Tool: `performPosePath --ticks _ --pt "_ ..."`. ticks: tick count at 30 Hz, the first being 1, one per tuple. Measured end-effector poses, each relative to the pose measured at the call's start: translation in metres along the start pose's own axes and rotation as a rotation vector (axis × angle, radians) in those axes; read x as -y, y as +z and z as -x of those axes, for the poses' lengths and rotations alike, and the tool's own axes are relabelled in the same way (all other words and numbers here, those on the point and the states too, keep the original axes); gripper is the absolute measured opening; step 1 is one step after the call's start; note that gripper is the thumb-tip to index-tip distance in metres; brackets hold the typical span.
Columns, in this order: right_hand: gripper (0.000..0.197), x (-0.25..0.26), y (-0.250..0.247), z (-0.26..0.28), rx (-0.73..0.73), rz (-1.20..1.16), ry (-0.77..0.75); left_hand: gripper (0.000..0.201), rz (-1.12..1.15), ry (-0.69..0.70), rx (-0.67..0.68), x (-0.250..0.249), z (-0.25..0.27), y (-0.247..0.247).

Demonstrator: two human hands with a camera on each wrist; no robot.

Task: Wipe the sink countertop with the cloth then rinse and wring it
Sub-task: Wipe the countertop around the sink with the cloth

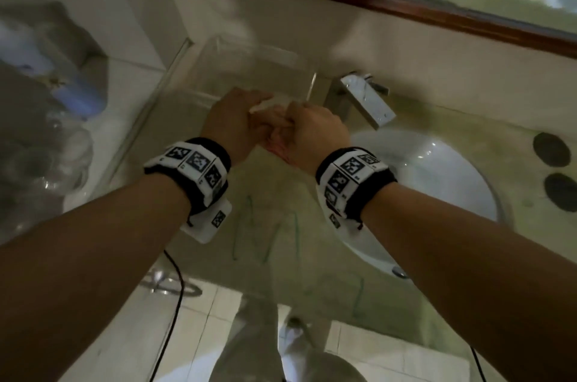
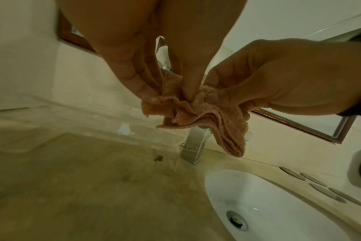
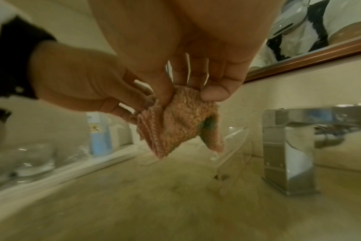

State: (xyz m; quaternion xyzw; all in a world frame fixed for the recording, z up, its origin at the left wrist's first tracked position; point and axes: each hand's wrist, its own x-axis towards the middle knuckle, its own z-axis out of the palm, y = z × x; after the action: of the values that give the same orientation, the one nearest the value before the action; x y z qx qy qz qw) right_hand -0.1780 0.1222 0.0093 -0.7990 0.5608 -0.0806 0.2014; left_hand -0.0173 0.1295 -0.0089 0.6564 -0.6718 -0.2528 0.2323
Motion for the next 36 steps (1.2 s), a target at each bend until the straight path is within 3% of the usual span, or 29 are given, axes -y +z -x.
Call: performPosePath --ticks 5,11,16,22,25,30,36 --pt "0.06 -0.003 -0.001 0.061 -0.051 -0.141 -0.027 0.066 0.041 -0.177 -0.058 0.003 0.07 0.019" --pt "0.037 -0.004 0.012 0.087 -0.09 -0.197 0.029 0.083 -0.185 -0.428 0.204 0.038 0.127 0.026" --pt "0.031 0.015 0.036 0.098 0.064 -0.199 -0.024 0.093 -0.361 -0.429 0.388 0.071 0.153 0.039" --pt "0.039 0.038 0.088 0.097 0.169 -0.024 -0.136 0.088 -0.401 -0.39 0.413 0.099 0.166 0.048" --pt "0.033 0.049 0.119 0.107 0.323 0.029 -0.142 0.08 -0.383 -0.391 0.4 0.101 0.168 0.046" --pt "0.032 0.059 0.161 0.115 0.427 0.103 -0.325 0.066 -0.472 -0.362 0.42 0.1 0.164 0.042" --pt "0.025 0.056 0.172 0.086 0.366 0.088 -0.213 0.073 -0.427 -0.473 0.443 0.115 0.156 0.047"
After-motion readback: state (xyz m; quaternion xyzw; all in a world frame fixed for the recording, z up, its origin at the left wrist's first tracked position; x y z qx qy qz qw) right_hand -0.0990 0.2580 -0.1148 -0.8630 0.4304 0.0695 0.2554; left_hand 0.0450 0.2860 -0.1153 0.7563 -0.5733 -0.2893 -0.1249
